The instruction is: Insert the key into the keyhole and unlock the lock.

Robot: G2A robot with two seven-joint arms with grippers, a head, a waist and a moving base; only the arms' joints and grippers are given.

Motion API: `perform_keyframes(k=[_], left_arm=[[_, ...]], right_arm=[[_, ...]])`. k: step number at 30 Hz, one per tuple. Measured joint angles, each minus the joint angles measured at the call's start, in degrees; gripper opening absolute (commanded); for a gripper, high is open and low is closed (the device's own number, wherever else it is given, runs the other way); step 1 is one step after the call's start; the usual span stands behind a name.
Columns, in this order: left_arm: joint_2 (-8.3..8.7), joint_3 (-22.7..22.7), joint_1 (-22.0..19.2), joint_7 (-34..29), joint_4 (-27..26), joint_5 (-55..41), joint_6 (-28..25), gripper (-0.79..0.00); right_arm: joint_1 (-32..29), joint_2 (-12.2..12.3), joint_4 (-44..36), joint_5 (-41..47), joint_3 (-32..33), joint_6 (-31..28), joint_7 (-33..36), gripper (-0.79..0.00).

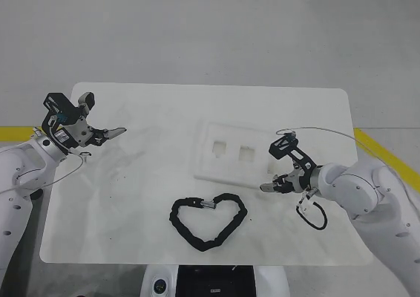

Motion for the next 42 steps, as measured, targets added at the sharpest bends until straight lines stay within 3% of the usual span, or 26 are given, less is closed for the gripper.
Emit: perform_keyframes(k=[10, 12, 19, 26, 35, 42], left_arm=[[0.00, 0.00, 0.00, 0.00, 0.00, 0.00, 0.00, 0.000], [0.00, 0.00, 0.00, 0.00, 0.00, 0.00, 0.00, 0.000], [0.00, 0.00, 0.00, 0.00, 0.00, 0.00, 0.00, 0.000], [0.00, 0.00, 0.00, 0.00, 0.00, 0.00, 0.00, 0.000], [0.00, 0.00, 0.00, 0.00, 0.00, 0.00, 0.00, 0.000], [0.00, 0.00, 0.00, 0.00, 0.00, 0.00, 0.00, 0.000]], right_arm=[[0.62, -0.63, 1.49, 1.22, -2.39, 4.20, -0.30, 0.000], [1.10, -0.84, 1.98, 1.21, -3.14, 4.42, -1.03, -0.058], [1.98, -1.20, 3.29, 1.16, -4.08, 5.64, -1.80, -0.145], [1.70, -1.22, 4.17, 1.49, -3.54, 6.05, -1.96, -0.394], [1.74, -1.17, 4.83, 0.08, -2.86, 7.27, -1.50, -0.517], [1.71, -1.18, 5.28, -0.27, -2.53, 7.65, -1.24, -0.570]])
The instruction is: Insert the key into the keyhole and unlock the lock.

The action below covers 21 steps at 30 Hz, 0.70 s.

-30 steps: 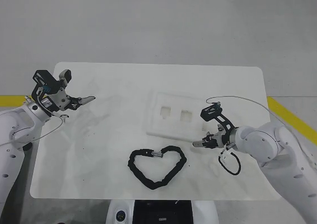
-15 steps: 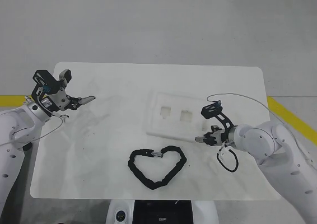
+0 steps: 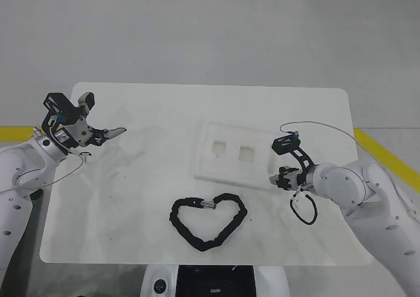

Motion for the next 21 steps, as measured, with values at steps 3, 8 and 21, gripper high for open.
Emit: perform_keyframes(k=[3, 8, 21], left_arm=[[0.00, 0.00, 0.00, 0.00, 0.00, 0.00, 0.00, 0.000], [0.00, 0.00, 0.00, 0.00, 0.00, 0.00, 0.00, 0.000], [0.00, 0.00, 0.00, 0.00, 0.00, 0.00, 0.00, 0.000]], right_arm=[[-0.01, -0.05, 0.10, -0.03, -0.05, -0.08, -0.11, -0.606], [0.18, -0.16, 0.58, -0.18, -0.27, -0.06, -0.25, -0.785], [0.10, 0.08, -1.87, -4.66, 0.55, 1.88, 1.68, -0.785]])
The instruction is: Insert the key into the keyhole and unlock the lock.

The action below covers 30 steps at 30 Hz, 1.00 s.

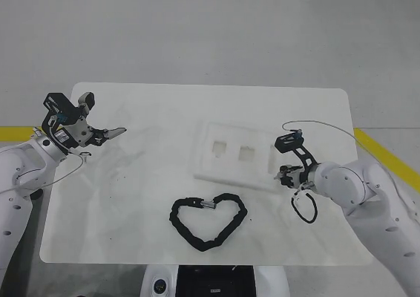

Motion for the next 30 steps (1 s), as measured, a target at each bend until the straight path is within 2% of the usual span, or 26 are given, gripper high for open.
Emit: perform_keyframes(k=[4, 12, 16, 20, 24, 30], left_arm=[[0.00, 0.00, 0.00, 0.00, 0.00, 0.00, 0.00, 0.000], [0.00, 0.00, 0.00, 0.00, 0.00, 0.00, 0.00, 0.000], [0.00, 0.00, 0.00, 0.00, 0.00, 0.00, 0.00, 0.000], [0.00, 0.00, 0.00, 0.00, 0.00, 0.00, 0.00, 0.000], [0.00, 0.00, 0.00, 0.00, 0.00, 0.00, 0.00, 0.000], [0.00, 0.00, 0.00, 0.00, 0.00, 0.00, 0.00, 0.000]], right_arm=[[0.10, 0.20, -2.41, -3.12, 0.46, 0.88, 1.67, -0.785], [1.06, 0.46, -7.09, -14.83, -0.96, 2.10, 6.97, -0.785], [2.06, 0.19, -8.14, -17.21, -1.80, 2.67, 8.48, -0.785], [2.50, -0.02, -9.66, -15.67, -0.93, 2.53, 8.76, -0.785], [1.33, 0.04, -11.27, -10.53, 2.18, 1.33, 7.21, -0.785], [-3.50, 0.65, -14.51, -3.24, 8.35, -4.15, 3.23, -0.785]])
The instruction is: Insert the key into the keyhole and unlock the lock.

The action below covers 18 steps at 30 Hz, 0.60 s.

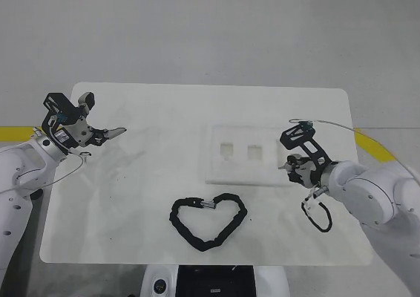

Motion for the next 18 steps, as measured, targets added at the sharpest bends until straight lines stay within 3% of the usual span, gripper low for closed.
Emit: perform_keyframes(k=[8, 18], left_arm=[[0.00, 0.00, 0.00, 0.00, 0.00, 0.00, 0.00, 0.000], [0.00, 0.00, 0.00, 0.00, 0.00, 0.00, 0.00, 0.000]], right_arm=[[-7.69, 0.87, -2.74, 4.98, 7.38, -11.81, -8.15, -0.785], [-11.50, 1.23, -1.62, 7.22, 12.19, -15.44, -12.67, -0.785]])
